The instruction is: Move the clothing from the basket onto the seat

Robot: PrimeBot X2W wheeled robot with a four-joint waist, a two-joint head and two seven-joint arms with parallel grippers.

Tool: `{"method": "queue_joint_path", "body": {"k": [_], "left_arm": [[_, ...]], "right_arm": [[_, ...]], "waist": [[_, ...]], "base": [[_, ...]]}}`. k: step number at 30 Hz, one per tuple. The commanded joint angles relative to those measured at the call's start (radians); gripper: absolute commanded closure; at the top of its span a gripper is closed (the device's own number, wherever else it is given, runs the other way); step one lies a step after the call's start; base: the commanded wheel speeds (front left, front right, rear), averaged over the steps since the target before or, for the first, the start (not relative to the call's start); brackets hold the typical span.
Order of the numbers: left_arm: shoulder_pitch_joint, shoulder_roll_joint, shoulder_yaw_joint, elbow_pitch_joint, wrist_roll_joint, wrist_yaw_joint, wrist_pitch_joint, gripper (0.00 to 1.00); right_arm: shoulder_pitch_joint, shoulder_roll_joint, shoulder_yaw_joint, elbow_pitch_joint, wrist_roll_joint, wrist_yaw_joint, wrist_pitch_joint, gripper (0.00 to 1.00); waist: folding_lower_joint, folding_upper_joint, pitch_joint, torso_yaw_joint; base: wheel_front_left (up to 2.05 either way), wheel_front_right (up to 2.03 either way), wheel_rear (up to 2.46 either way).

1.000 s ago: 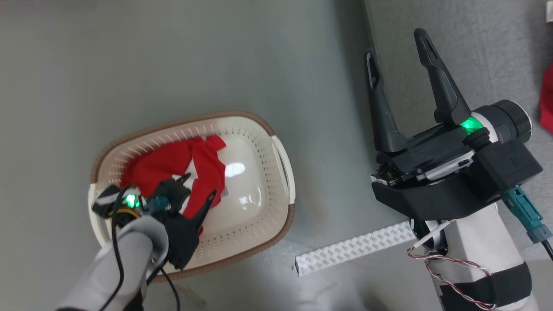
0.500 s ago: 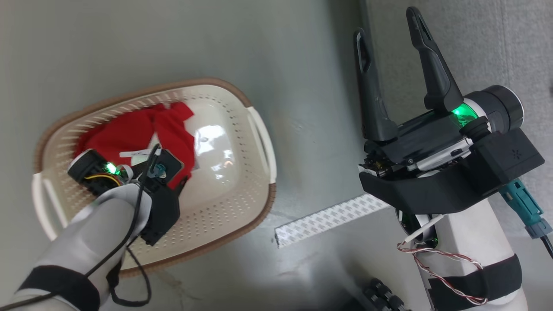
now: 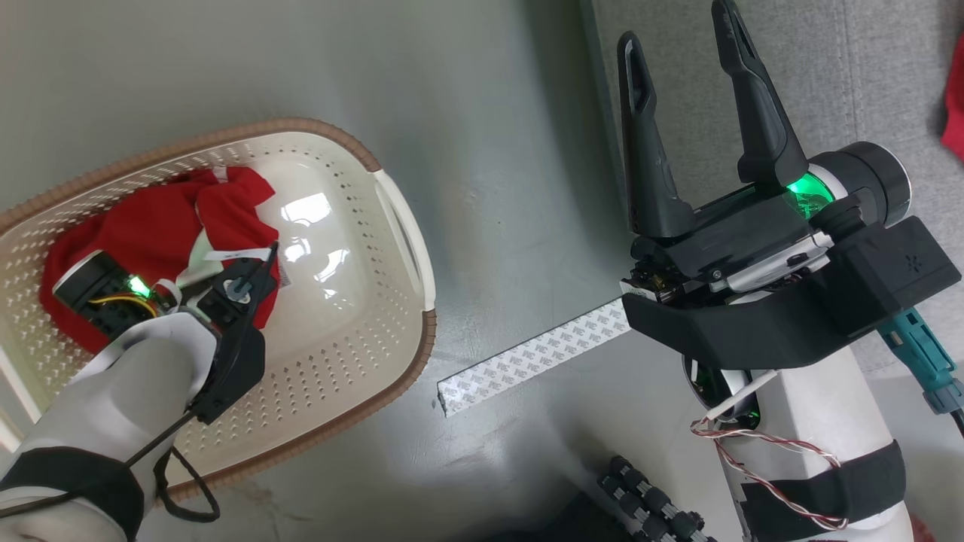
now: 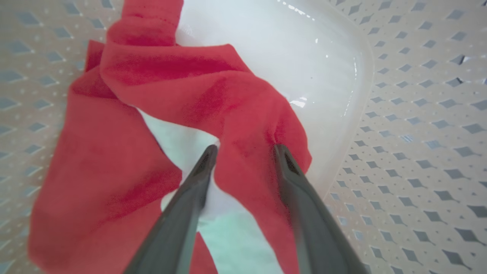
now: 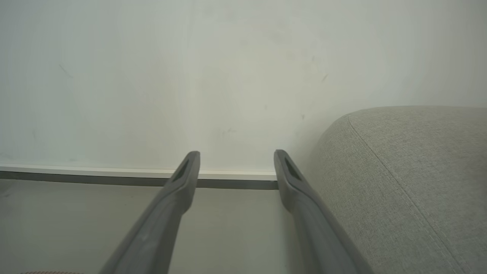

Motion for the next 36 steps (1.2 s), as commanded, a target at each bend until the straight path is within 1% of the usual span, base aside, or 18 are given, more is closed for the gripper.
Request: {"method": "queue_joint_path", "body": {"k": [1,5,11,17,23,25,28,33,34,36], "left_arm": [[-0.006,0.008,-0.003,0.012,-0.004,-0.002,0.0,1.0],[-0.007,0.004,-0.005,0.023,-0.012,-0.005,-0.009,1.0],[0.024,-0.016,0.022,0.029,-0.058,-0.001,-0.071,1.0],[0.085,-0.028,0.082,0.023,-0.129,0.032,-0.182,1.0],[0.172,-0.033,0.174,-0.044,-0.222,0.057,-0.227,1.0],[0.204,-0.023,0.216,-0.124,-0.247,0.072,-0.23,1.0],[0.287,0.004,0.28,-0.271,-0.255,0.104,-0.229,1.0],[0.425,0.024,0.391,-0.493,-0.252,0.144,-0.229,1.0],[0.477,0.027,0.432,-0.564,-0.242,0.154,-0.229,1.0],[0.522,0.028,0.473,-0.632,-0.231,0.16,-0.229,1.0]], "right_arm": [[0.001,0.005,0.0,0.002,0.008,-0.001,-0.001,0.0],[0.006,0.005,-0.003,0.002,0.016,-0.001,-0.001,0.0],[0.017,0.005,-0.012,0.014,0.008,-0.001,-0.001,0.0],[0.037,0.002,-0.007,0.044,-0.007,-0.001,-0.001,0.0],[0.088,-0.022,-0.005,0.084,0.014,-0.001,-0.001,0.0],[0.11,-0.028,-0.002,0.099,0.021,-0.001,-0.001,0.0],[0.142,-0.035,0.002,0.117,0.029,-0.001,-0.001,0.0],[0.199,-0.056,0.015,0.15,0.041,-0.001,-0.001,0.0],[0.22,-0.064,0.023,0.165,0.046,-0.001,-0.001,0.0],[0.243,-0.071,0.032,0.178,0.05,-0.001,-0.001,0.0]], "waist": [[0.0,-0.0001,0.001,-0.006],[0.0,-0.0001,-0.008,-0.005],[0.0,-0.0001,-0.054,0.021],[0.0,-0.0001,-0.146,0.06],[0.0,-0.0001,-0.27,0.107],[0.0,-0.0001,-0.314,0.121],[0.0,-0.0001,-0.382,0.139],[0.0,-0.0001,-0.489,0.161],[0.0,-0.0001,-0.523,0.167],[0.0,-0.0001,-0.557,0.172]], "base": [[0.0,0.0,0.0],[0.0,0.0,0.0],[0.0,0.0,0.0],[0.0,0.0,0.0],[0.0,0.0,0.0],[0.0,0.0,0.0],[0.0,0.0,0.0],[0.0,0.0,0.0],[0.0,0.0,0.0],[0.0,0.0,0.0]]}}
